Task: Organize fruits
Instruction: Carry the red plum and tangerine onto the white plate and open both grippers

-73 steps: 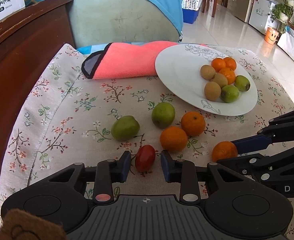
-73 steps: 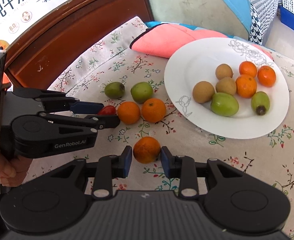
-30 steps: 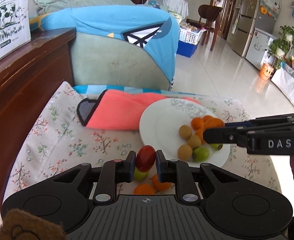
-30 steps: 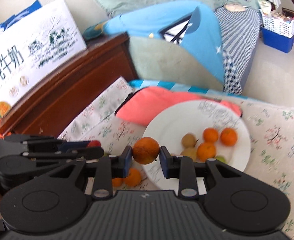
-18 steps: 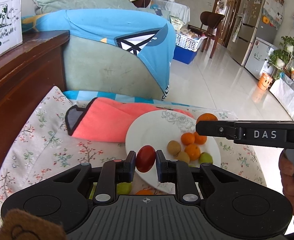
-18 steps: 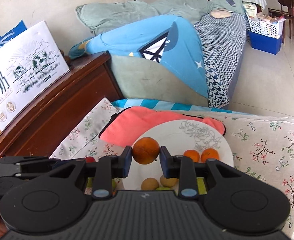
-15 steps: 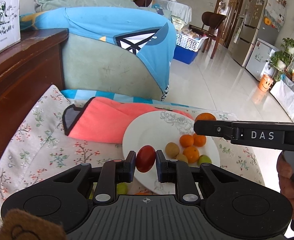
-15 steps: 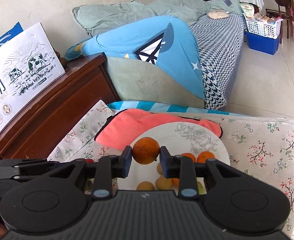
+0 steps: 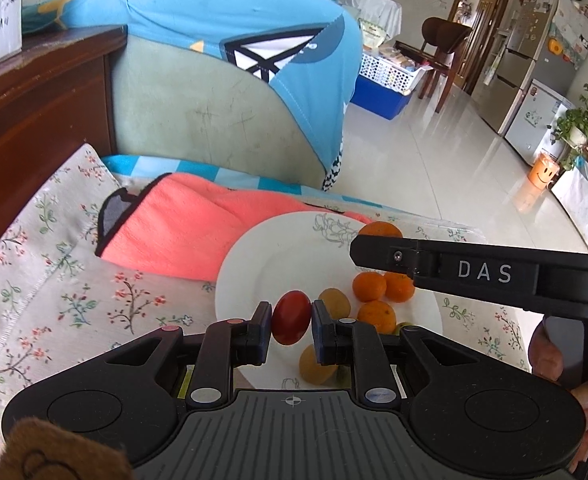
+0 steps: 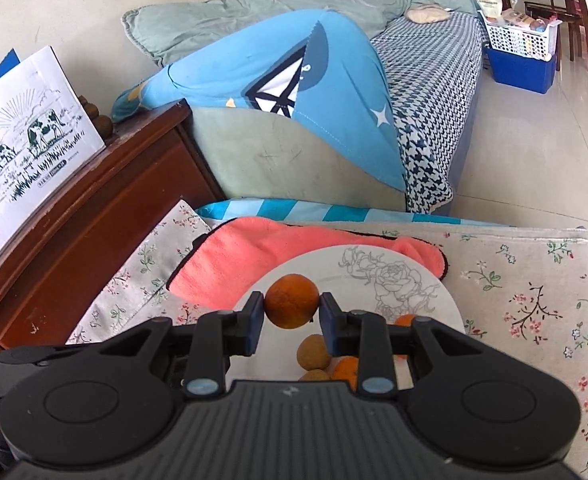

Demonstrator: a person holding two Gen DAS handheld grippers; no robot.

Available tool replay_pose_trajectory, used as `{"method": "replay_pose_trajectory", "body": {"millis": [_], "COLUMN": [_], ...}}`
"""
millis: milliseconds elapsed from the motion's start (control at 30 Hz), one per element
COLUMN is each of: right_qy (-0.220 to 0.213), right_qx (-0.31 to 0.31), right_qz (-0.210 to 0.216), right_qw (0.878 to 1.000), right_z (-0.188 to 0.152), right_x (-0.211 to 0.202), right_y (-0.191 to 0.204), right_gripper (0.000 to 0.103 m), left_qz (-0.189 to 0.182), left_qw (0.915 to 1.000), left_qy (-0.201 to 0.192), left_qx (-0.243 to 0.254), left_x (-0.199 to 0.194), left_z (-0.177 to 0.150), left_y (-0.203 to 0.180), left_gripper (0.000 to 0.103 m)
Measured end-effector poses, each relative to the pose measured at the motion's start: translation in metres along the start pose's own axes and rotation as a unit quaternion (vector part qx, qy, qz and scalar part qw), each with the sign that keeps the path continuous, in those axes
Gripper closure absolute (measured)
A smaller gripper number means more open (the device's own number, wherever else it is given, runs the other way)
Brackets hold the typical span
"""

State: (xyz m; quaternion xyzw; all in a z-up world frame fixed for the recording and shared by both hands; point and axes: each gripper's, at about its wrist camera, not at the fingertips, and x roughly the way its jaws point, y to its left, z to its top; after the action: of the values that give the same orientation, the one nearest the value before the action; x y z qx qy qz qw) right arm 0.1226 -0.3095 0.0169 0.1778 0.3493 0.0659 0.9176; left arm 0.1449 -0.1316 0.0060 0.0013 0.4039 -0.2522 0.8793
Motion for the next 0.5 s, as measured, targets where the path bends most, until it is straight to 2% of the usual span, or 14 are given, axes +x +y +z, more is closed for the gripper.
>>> {"method": "replay_pose_trajectory", "body": {"millis": [500], "right_qy": [0.012], "right_qx": [0.037], "right_qz": [-0.003], "right_qw": [0.999], "right_z": [0.000], "right_x": [0.022], "right_y": [-0.019], "right_gripper": [0.070], "left_qz": [0.012], "left_qw": [0.9997], "left_qy": [0.011], "left_qx": [-0.018], "left_x": [0.019], "left_z": [0.000], "left_y": [-0.005], "left_gripper": [0.082]}}
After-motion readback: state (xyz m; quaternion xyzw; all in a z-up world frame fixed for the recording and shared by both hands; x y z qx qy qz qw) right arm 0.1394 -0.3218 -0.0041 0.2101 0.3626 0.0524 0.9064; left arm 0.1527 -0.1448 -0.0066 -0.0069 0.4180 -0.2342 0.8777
